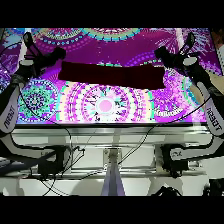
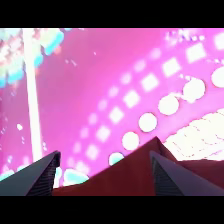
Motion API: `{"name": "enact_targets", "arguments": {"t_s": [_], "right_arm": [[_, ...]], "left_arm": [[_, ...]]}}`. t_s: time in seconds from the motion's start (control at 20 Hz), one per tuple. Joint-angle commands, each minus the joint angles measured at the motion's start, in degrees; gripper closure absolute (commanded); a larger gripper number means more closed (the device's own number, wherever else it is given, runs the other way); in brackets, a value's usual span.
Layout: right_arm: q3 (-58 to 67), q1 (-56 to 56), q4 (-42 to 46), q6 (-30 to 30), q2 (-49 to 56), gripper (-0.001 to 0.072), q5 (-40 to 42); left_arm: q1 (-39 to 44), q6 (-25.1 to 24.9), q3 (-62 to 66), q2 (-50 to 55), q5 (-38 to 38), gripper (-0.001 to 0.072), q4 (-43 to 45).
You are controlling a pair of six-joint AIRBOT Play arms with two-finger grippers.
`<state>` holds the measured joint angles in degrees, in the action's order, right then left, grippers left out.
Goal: Fold the clothes and pants, and hang the long-sleeved shirts on hangers.
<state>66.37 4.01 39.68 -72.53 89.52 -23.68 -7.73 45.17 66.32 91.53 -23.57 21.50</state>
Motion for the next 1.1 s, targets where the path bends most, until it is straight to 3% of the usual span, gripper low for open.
{"name": "enact_targets", "arguments": {"t_s": [0.0,0.15,0.3,0.45,0.5,0.55,0.6,0.65,0.75,0.85,1.05], "right_arm": [[0.6,1.8,3.7,-0.3,0.7,0.0095,-6.2],[0.6,2.6,6.3,-0.3,0.7,0.0095,-10.7],[0.6,2.4,6.5,-0.3,0.7,0.0095,-12.4],[0.6,1.7,7.6,3.7,0.7,0.0098,-16.0],[0.6,1.0,7.9,4.7,0.7,0.0124,-16.4],[0.6,0.1,8.0,4.7,0.7,0.0198,-16.2],[0.6,-1.1,8.0,4.9,0.7,0.0262,-15.7],[0.7,-2.7,8.1,7.0,0.7,0.0341,-15.1],[1.6,-6.6,8.6,9.4,0.7,0.0468,-13.4],[3.1,-11.3,8.7,9.4,0.7,0.0699,-9.9],[5.9,-22.2,8.7,10.3,1.6,0.07,-0.9]], "left_arm": [[-6.0,6.3,1.2,0.8,-9.8,0.0018,12.4],[-8.8,18.6,7.3,5.4,-24.6,0.0035,32.5],[-8.7,15.9,14.1,12.6,-36.5,0.003,28.2],[-6.9,9.8,17.4,17.0,-39.1,0.0036,21.6],[-5.8,9.0,17.9,17.7,-38.8,0.0091,22.1],[-4.8,7.4,18.1,18.0,-38.4,0.0158,22.2],[-3.9,5.5,18.3,17.9,-38.4,0.0279,22.1],[-3.1,3.5,18.8,17.7,-38.7,0.0451,22.2],[-1.5,1.9,20.5,16.5,-38.9,0.0675,22.2],[-0.7,1.9,23.6,13.8,-42.1,0.0698,22.1],[-0.5,5.0,25.7,3.3,-52.5,0.0698,21.9]]}}
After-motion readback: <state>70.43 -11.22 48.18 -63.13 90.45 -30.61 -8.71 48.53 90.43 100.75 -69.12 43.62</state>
